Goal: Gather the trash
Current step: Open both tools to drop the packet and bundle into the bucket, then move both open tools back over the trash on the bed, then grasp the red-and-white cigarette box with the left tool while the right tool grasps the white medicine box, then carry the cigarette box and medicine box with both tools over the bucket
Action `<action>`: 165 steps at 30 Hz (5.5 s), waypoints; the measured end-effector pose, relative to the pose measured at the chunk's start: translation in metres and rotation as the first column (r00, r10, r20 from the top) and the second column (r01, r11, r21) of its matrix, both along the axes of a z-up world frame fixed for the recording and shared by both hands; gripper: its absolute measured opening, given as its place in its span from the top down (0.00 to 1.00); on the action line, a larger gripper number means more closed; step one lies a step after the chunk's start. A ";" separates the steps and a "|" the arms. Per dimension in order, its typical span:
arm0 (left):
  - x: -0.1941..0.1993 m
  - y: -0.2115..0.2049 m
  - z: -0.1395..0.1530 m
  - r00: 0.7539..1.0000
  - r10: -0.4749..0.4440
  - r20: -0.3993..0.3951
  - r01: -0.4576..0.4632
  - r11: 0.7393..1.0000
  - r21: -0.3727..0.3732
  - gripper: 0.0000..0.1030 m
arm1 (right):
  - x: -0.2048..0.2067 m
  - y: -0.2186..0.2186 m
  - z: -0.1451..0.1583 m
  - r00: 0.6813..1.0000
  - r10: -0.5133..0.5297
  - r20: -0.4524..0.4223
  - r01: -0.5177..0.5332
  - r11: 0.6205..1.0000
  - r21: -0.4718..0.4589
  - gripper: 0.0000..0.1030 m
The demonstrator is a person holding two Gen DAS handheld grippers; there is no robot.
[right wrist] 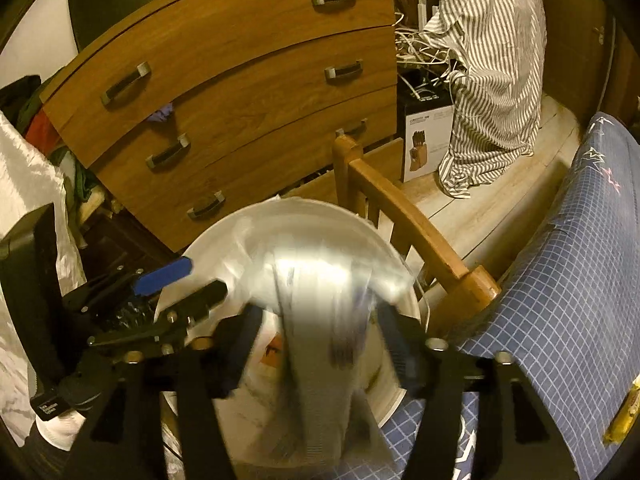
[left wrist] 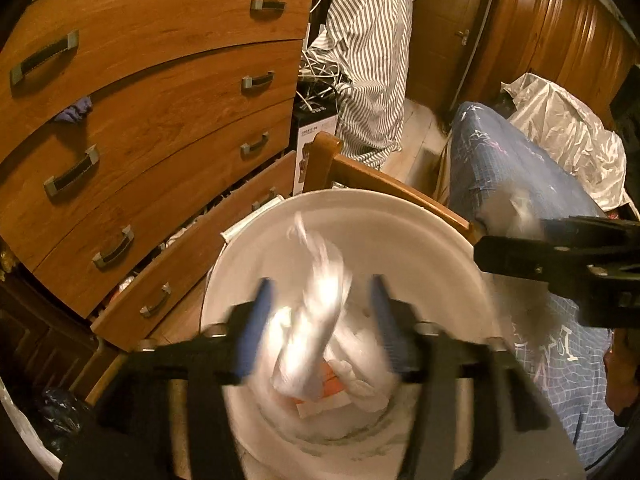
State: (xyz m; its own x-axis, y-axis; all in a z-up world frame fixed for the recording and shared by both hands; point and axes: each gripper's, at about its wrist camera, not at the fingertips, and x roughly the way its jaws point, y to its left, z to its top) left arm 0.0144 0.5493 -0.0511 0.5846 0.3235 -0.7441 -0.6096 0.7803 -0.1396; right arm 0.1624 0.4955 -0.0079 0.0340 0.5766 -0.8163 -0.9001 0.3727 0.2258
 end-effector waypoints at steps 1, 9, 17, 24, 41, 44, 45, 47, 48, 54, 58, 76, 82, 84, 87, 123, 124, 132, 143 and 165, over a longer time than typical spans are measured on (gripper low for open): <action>0.000 0.000 0.001 1.000 0.002 0.002 -0.002 1.000 0.005 0.42 | 0.001 -0.001 0.001 1.000 -0.002 0.000 0.002 1.000 0.004 0.38; 0.001 -0.002 0.003 1.000 0.008 0.001 -0.008 1.000 0.013 0.42 | 0.012 -0.021 0.010 1.000 -0.023 -0.005 0.023 0.999 0.038 0.38; 0.003 -0.037 0.017 0.999 -0.038 0.025 0.037 0.999 0.034 0.42 | 0.004 -0.107 0.038 0.998 -0.062 0.008 0.060 0.986 0.158 0.38; 0.034 -0.131 0.007 0.969 -0.244 0.033 0.243 0.970 0.029 0.42 | -0.008 -0.280 0.025 0.972 -0.221 0.076 0.199 0.953 0.230 0.33; 0.141 -0.386 -0.071 0.674 -0.734 -0.086 0.736 0.676 -0.007 0.29 | -0.017 -0.660 -0.083 0.742 -0.667 -0.062 0.668 0.729 0.152 0.32; 0.149 -0.416 -0.070 0.624 -0.777 -0.088 0.781 0.624 0.021 0.29 | -0.015 -0.682 -0.095 0.713 -0.696 -0.087 0.700 0.698 0.149 0.32; 0.155 -0.426 -0.067 0.605 -0.792 -0.085 0.796 0.605 0.030 0.29 | -0.014 -0.687 -0.099 0.705 -0.703 -0.095 0.709 0.690 0.149 0.32; 0.167 -0.440 -0.062 0.584 -0.809 -0.071 0.812 0.581 0.052 0.29 | -0.012 -0.698 -0.104 0.696 -0.709 -0.114 0.717 0.679 0.157 0.31; 0.176 -0.446 -0.058 0.576 -0.815 -0.059 0.817 0.573 0.062 0.28 | -0.011 -0.696 -0.104 0.694 -0.710 -0.120 0.719 0.676 0.160 0.31; 0.224 -0.477 -0.055 0.545 -0.836 -0.065 0.838 0.540 0.079 0.21 | 0.003 -0.700 -0.106 0.695 -0.706 -0.135 0.718 0.672 0.179 0.31; 0.240 -0.488 -0.064 0.538 -0.836 -0.106 0.843 0.533 0.074 0.21 | 0.014 -0.705 -0.099 0.687 -0.711 -0.151 0.726 0.660 0.197 0.31; 0.206 -0.472 -0.071 0.619 -0.774 -0.132 0.784 0.619 0.048 0.40 | 0.175 -0.701 -0.120 0.468 -0.872 -0.147 0.883 0.467 0.043 0.31; 0.204 -0.475 -0.073 0.625 -0.767 -0.141 0.779 0.624 0.060 0.40 | 0.192 -0.686 -0.140 0.509 -0.857 -0.082 0.858 0.513 -0.031 0.37; 0.203 -0.474 -0.073 0.626 -0.768 -0.132 0.778 0.626 0.051 0.40 | 0.184 -0.689 -0.137 0.541 -0.837 -0.087 0.839 0.544 -0.025 0.40; 0.203 -0.473 -0.073 0.631 -0.766 -0.124 0.774 0.632 0.038 0.40 | 0.166 -0.699 -0.129 0.611 -0.789 -0.064 0.789 0.614 -0.033 0.44; 0.150 -0.491 -0.028 0.761 -0.649 -0.013 0.637 0.743 0.207 0.47 | 0.006 -0.701 -0.068 0.544 -0.795 0.268 0.759 0.602 0.248 0.52; 0.141 -0.493 -0.020 0.763 -0.646 0.014 0.628 0.746 0.221 0.47 | -0.003 -0.700 -0.060 0.534 -0.798 0.279 0.749 0.599 0.282 0.52; 0.086 -0.502 0.038 0.762 -0.613 0.208 0.546 0.781 0.303 0.47 | -0.061 -0.699 0.000 0.464 -0.826 0.320 0.674 0.564 0.477 0.50; 0.051 -0.514 0.074 0.731 -0.595 0.334 0.489 0.798 0.353 0.47 | -0.118 -0.702 0.042 0.407 -0.842 0.354 0.617 0.539 0.573 0.49; 0.028 -0.440 0.092 0.795 -0.484 0.366 0.356 0.861 0.364 0.47 | -0.097 -0.633 0.078 0.533 -0.764 0.363 0.515 0.633 0.577 0.49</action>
